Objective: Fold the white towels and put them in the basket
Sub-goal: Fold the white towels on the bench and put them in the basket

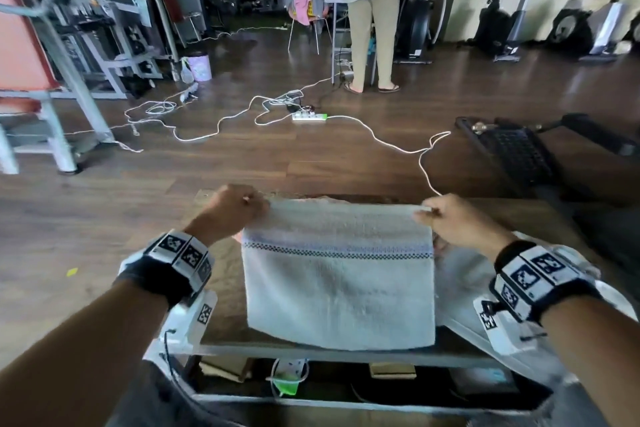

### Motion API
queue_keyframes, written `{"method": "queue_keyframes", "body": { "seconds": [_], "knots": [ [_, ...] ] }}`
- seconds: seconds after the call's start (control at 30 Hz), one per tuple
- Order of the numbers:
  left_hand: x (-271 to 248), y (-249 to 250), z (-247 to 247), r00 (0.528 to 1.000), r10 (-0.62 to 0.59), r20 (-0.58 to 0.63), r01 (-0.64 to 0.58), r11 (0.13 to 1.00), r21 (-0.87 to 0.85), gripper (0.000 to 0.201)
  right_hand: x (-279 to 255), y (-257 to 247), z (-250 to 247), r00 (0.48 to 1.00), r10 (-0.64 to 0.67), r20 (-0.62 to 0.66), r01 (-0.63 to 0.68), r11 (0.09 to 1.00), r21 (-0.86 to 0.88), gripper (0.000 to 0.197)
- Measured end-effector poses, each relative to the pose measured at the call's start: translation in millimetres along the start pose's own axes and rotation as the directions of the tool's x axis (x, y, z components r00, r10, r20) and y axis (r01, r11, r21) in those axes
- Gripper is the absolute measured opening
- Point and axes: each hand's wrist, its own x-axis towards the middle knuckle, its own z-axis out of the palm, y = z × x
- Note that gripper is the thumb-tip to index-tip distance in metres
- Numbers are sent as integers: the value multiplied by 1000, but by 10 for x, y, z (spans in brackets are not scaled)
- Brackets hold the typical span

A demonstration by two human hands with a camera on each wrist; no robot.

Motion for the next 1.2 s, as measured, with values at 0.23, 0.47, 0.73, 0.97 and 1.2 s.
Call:
{"method": "queue_keyframes", "body": {
  "seconds": [0.23,0.47,0.73,0.97,1.2],
  "knots": [
    [1122,-50,309,992,9,-128,1,997,74,10,1169,114,33,980,5,-199,-33,990,-137,37],
    [1661,-487,1018,997,-78,31,70,979,189,16,1786,548,606,999,45,-28,-52,953,-298,32],
    [1515,-633,1085,997,28,70,-40,983,177,24,1784,657,752,997,46,-57,-62,947,-314,19],
    [1281,-260,842,994,105,0,-104,984,145,12,1742,621,831,986,44,158,21,924,-383,34],
    [1084,-44,431,991,119,-56,-111,984,139,18,1423,368,590,984,-177,-26,168,965,-202,13]
  ]
}}
